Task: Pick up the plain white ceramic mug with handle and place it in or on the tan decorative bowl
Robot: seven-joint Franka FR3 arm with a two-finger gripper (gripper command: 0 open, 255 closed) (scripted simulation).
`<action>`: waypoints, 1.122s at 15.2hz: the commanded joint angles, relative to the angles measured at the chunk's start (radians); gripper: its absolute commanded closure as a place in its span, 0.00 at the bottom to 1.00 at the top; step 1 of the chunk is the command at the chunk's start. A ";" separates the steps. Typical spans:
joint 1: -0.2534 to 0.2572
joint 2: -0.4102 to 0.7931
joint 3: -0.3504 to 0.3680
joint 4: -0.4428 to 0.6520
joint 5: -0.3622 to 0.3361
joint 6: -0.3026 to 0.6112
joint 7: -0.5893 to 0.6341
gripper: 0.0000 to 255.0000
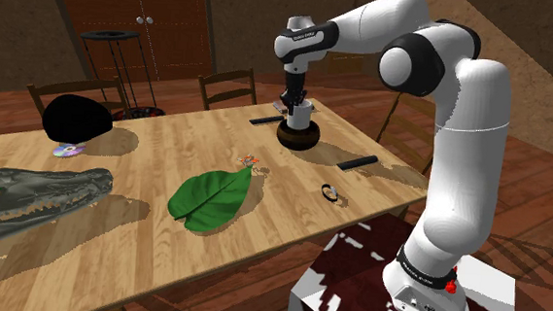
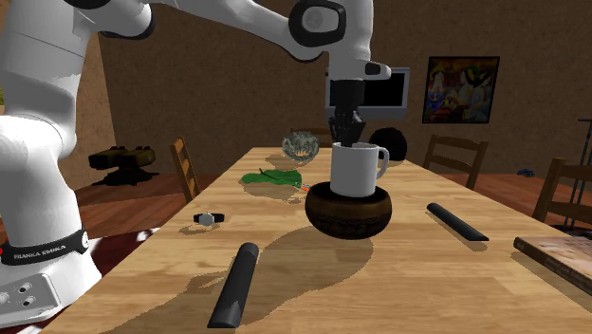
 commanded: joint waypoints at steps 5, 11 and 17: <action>0.000 0.000 0.000 0.000 0.000 0.000 0.000 0.00; -0.006 -0.006 -0.003 0.120 -0.004 -0.124 0.005 0.00; -0.006 -0.006 -0.003 0.120 -0.004 -0.124 0.005 0.00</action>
